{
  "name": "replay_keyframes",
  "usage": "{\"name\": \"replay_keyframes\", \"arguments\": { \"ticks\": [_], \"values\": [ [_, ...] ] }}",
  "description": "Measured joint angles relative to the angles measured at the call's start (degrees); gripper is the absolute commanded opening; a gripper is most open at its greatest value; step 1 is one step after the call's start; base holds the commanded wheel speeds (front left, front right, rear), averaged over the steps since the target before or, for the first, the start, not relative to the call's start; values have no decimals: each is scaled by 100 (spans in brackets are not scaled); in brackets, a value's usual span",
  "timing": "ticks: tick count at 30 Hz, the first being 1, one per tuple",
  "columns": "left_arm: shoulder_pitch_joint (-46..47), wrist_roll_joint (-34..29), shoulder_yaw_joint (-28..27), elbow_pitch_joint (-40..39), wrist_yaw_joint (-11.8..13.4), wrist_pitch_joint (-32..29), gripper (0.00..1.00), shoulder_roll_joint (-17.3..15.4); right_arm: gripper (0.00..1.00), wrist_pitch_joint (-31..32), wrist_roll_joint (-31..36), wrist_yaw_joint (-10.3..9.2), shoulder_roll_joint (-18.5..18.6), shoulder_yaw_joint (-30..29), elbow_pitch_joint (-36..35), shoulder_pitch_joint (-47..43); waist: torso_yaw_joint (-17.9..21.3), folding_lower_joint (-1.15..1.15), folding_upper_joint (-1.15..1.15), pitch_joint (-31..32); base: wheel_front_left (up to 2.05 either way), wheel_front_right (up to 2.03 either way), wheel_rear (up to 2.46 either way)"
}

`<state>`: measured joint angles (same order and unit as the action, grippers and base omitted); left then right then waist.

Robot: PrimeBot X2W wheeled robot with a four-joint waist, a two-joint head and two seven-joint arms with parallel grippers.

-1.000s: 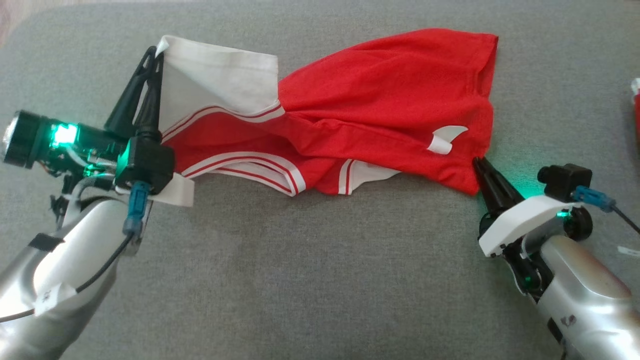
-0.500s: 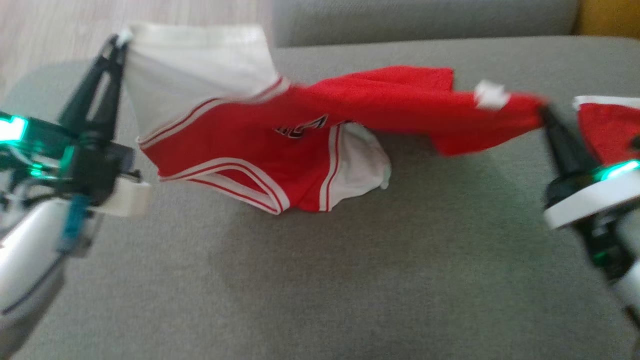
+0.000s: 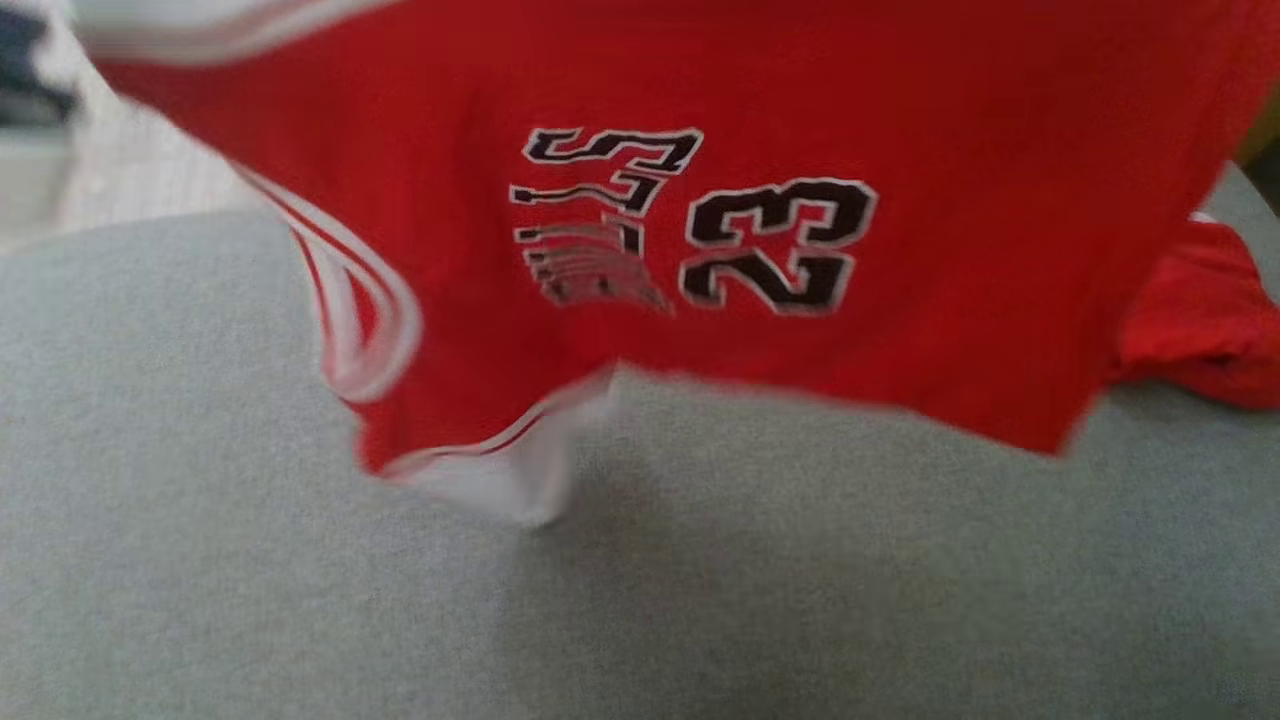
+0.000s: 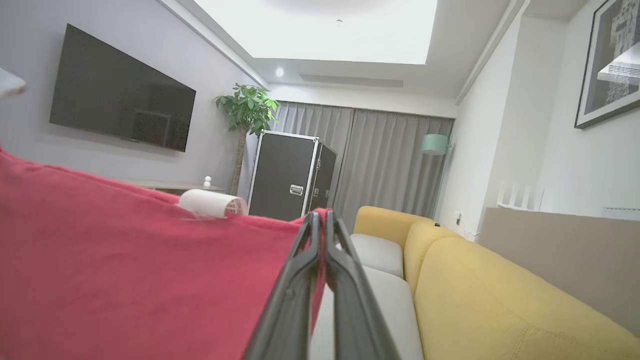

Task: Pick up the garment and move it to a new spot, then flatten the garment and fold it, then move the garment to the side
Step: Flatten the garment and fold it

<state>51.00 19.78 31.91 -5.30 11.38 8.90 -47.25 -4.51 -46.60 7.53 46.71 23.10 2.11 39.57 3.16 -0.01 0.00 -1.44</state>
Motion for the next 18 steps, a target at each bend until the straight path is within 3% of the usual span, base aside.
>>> {"name": "replay_keyframes", "arguments": {
  "ticks": [3,6,8,13,18],
  "values": [
    [716,178,-14,257,-344,-107,0,213,0,286,40,0,-2,81,129,530,31,0,0,-96,0,0,0],
    [1475,382,141,1028,-794,-282,0,679,0,553,73,0,-114,453,711,1251,18,1,0,-344,0,0,0],
    [1755,368,234,1499,-915,-322,0,879,0,563,70,0,-162,645,1035,1527,-6,2,0,-510,0,0,0],
    [2531,142,383,2735,-1053,-185,0,1352,0,358,67,0,-375,1076,1762,2218,-84,3,0,-1034,0,0,0],
    [3493,-302,457,3584,-1027,378,0,1697,0,-365,303,0,-563,1255,2469,3137,-145,4,0,-1611,0,0,0]
  ]
}}
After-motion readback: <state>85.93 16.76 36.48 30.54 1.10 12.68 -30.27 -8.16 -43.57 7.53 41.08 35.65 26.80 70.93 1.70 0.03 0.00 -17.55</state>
